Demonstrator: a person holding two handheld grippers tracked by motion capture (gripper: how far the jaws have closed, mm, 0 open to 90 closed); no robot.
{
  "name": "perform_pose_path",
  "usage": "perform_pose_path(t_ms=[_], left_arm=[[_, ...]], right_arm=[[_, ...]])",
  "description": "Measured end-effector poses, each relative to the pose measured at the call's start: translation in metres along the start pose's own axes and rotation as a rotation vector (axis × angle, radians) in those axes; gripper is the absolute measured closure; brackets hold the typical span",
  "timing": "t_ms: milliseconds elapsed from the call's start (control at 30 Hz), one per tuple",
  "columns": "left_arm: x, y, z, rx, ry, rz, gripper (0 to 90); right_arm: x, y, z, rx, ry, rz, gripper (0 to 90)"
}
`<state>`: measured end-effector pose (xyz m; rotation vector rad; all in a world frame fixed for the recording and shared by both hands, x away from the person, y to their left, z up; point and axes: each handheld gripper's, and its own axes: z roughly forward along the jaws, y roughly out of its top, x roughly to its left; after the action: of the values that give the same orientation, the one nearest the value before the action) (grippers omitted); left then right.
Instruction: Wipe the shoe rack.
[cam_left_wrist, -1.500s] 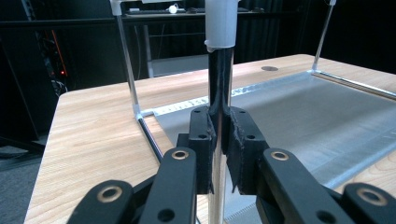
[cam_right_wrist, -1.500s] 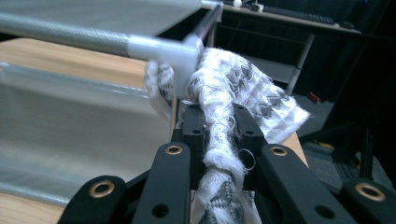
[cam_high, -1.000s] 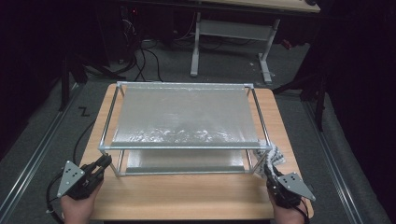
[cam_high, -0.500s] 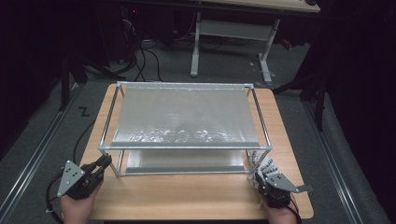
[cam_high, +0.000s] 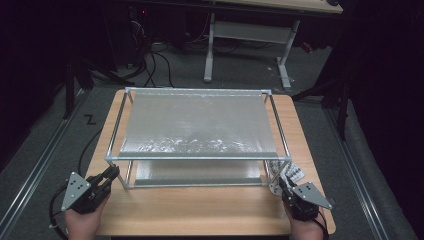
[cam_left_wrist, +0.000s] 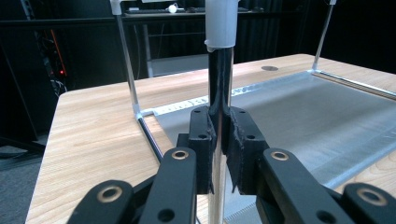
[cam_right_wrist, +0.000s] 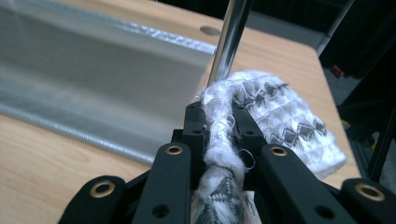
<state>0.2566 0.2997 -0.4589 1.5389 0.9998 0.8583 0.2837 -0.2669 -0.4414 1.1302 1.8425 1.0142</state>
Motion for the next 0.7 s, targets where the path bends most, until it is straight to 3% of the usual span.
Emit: perform_pose_path(t_ms=[300,433,700], left_arm=[[0.001,0.000,-0.001,0.001,0.011,-0.007,80.5],[-0.001,0.001,0.001,0.006,0.016,0.006,80.7],[-0.001,0.001,0.000,0.005,0.013,0.004,80.8]], right_arm=[[-0.002,0.010,-0.007,-0.037,-0.006,0.000,79.4],[-0.004,0.000,-0.002,-0.005,-0.008,0.019,79.6],[-0.016,-0.006,-0.006,-0.015,-0.055,0.058,79.8]])
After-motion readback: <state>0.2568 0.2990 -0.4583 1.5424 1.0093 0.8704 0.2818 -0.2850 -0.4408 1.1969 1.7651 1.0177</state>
